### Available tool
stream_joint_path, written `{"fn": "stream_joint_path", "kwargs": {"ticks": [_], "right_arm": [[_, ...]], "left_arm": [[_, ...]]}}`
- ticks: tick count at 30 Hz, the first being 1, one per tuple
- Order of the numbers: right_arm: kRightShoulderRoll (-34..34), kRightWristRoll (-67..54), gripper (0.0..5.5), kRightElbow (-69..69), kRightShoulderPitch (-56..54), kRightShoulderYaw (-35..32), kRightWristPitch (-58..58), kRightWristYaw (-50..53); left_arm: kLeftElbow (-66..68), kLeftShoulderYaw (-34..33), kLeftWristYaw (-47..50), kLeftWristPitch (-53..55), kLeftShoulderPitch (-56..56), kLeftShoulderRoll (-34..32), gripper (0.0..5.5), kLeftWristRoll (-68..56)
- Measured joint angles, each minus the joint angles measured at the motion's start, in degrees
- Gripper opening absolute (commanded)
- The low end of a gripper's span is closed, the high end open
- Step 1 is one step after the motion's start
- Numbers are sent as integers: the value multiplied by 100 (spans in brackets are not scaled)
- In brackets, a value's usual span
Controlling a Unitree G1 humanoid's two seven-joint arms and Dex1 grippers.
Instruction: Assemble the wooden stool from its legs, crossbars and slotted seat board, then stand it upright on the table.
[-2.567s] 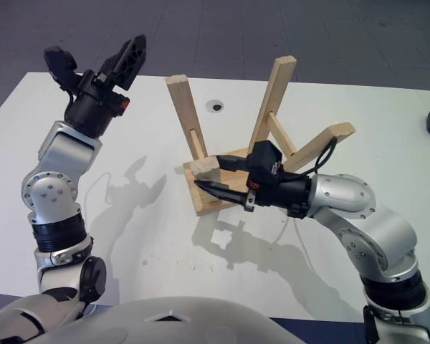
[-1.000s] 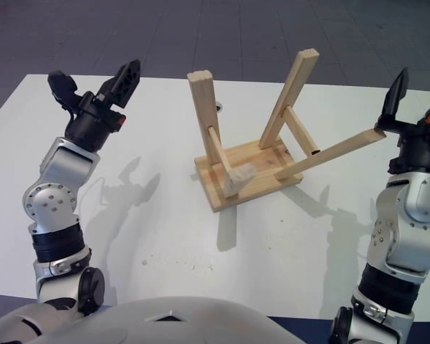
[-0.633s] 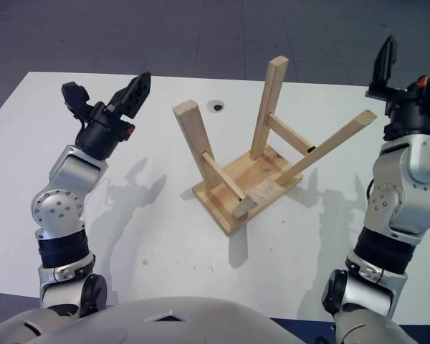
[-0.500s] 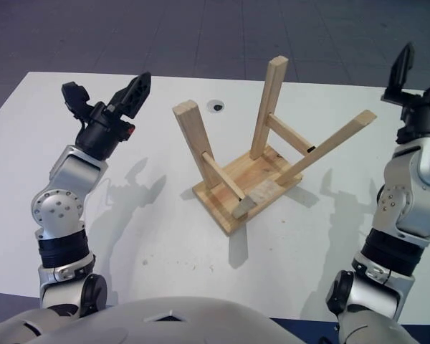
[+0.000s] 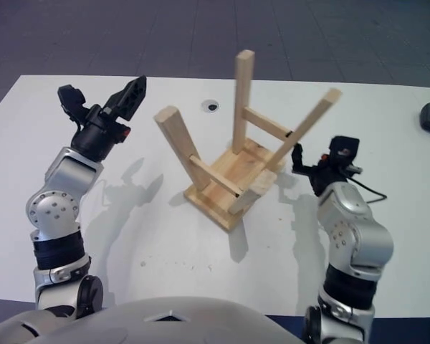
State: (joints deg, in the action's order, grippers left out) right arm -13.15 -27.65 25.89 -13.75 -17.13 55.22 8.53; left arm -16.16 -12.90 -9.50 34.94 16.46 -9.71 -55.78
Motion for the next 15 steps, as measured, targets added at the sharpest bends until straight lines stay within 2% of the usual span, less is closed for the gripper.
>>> {"fn": "stream_joint_path", "kwargs": {"ticks": [2,4,8,11,15], "right_arm": [[188,23,535,-419,-890,149,-33,59],[258,123,535,-621,-1241,243,-166,63],[113,276,535,-641,-989,169,-384,-134],[-323,385,535,-502,-667,-73,-1124,-728],[-501,-218,535,-156,-1335,-427,-1906,-1389]], "left_arm": [[103,35,-33,31,77,-10,540,27],[181,40,-57,37,117,-39,540,37],[161,-23,-28,52,128,-101,540,48],[-200,-46,143,61,271,-172,540,49],[-1174,178,612,160,1244,-206,540,-189]]}}
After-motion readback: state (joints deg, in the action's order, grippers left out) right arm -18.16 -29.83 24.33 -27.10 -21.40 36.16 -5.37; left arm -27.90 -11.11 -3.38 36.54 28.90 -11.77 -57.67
